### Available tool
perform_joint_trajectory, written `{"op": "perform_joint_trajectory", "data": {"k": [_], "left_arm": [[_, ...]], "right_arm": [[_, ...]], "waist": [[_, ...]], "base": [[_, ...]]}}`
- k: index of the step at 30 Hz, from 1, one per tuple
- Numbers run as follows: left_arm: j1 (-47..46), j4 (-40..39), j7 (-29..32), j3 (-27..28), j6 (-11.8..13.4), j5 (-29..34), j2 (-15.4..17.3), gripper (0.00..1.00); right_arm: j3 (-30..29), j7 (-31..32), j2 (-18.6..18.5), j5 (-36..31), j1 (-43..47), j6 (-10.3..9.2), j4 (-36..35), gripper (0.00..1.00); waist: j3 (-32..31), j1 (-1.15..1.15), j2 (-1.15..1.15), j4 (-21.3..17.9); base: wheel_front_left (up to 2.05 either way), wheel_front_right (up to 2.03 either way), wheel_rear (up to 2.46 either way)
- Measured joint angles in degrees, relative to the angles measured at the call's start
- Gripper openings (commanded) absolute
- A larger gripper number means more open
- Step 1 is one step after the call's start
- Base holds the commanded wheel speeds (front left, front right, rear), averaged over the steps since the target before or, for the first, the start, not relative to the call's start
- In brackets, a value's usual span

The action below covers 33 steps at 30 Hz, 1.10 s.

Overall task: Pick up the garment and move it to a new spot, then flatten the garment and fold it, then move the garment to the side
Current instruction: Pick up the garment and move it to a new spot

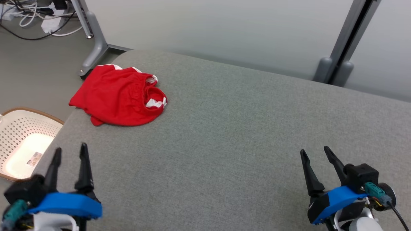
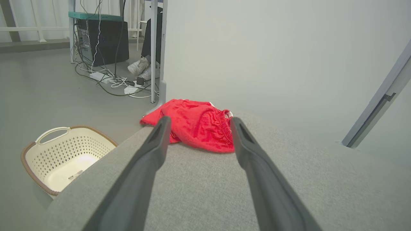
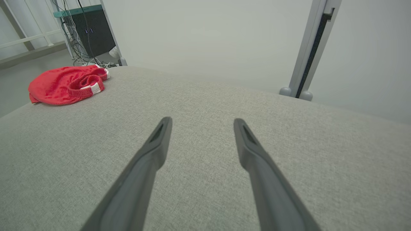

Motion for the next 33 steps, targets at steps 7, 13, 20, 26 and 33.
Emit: {"op": "perform_joint_trajectory", "data": {"k": [7,13,20,26,33], "left_arm": [[-11.3,1.8,7.9,3.8,-0.1,-1.8,6.0,1.00],[-20.8,10.2,14.9,7.4,-0.3,-5.8,9.7,1.00],[-25.5,16.5,23.5,13.2,0.5,-11.9,15.6,1.00],[-27.1,20.5,31.3,16.4,3.1,-15.0,20.2,1.00],[-29.1,22.7,42.0,16.8,6.6,-18.3,22.5,0.44]], "right_arm": [[2.5,0.8,0.0,-1.1,-2.9,0.01,-3.4,1.00],[4.8,2.0,-1.3,-1.4,-5.8,0.01,-6.2,1.00],[7.2,3.0,-2.4,-1.3,-9.2,0.00,-9.3,1.00],[8.0,2.7,-2.7,-0.9,-11.4,0.00,-11.4,1.00],[7.5,1.3,-2.4,-0.3,-11.8,0.00,-11.7,1.00]], "waist": [[5.6,0.00,0.00,-5.1],[12.5,0.02,0.00,-10.7],[21.0,0.01,0.00,-19.3],[27.4,0.01,0.00,-24.0],[29.5,0.00,0.00,-26.2]], "base": [[0.00,0.00,0.00],[0.00,0.00,0.00],[0.00,0.00,0.00],[0.00,0.00,0.00],[0.00,0.00,0.00]]}}
